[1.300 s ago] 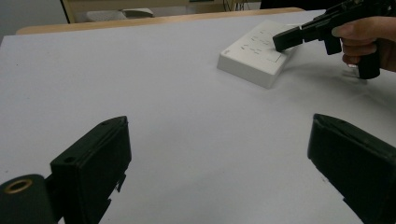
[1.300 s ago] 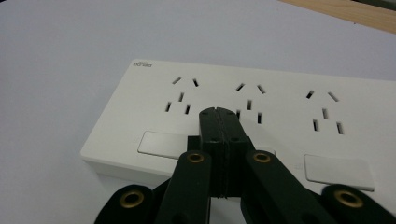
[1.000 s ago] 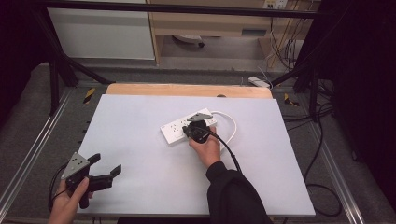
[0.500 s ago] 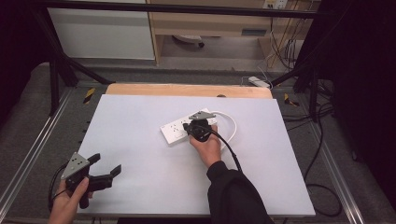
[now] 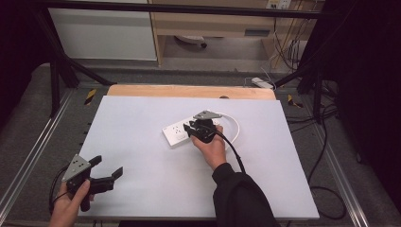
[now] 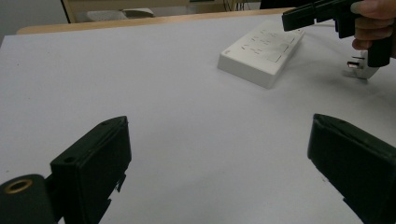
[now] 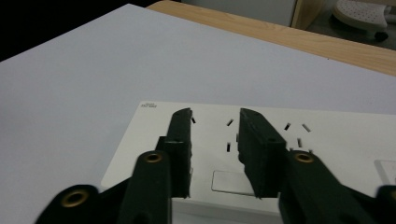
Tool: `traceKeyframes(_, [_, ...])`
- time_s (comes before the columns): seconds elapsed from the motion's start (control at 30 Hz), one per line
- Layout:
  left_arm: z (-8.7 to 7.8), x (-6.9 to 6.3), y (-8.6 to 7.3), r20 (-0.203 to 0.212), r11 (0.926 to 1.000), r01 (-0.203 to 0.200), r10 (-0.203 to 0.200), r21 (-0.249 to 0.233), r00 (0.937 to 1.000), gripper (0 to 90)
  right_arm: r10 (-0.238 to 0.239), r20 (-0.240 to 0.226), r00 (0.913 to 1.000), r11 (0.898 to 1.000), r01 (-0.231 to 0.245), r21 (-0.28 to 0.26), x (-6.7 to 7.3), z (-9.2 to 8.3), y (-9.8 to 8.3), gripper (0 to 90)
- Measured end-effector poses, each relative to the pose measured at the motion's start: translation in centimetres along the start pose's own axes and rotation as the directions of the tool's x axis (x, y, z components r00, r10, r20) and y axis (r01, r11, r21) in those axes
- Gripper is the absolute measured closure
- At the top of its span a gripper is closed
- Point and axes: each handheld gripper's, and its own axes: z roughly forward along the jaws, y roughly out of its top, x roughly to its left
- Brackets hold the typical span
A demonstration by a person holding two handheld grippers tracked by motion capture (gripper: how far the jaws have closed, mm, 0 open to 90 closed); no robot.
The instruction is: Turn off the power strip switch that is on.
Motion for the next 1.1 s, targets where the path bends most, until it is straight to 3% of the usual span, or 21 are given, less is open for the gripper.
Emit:
traceKeyframes(0.5, [0.0,0.0,0.0,-0.001,1.0,-0.001,0.001,0.002,1.0,6.0,0.0,0.0,1.0,1.0,0.0,0.017,-0.4,-1.3,0.8,11.7])
traceKeyframes(0.73, [0.0,0.0,0.0,-0.001,1.0,-0.002,0.002,0.003,1.0,6.0,-0.016,-0.013,0.9998,1.0,0.016,-0.005,-0.2,-2.4,1.3,5.5])
traceKeyframes(1.1, [-0.1,0.0,0.0,0.003,1.0,0.0,0.0,-0.002,1.0,6.0,-0.026,-0.043,0.9987,0.999,0.024,-0.035,-0.6,-4.8,2.1,4.9])
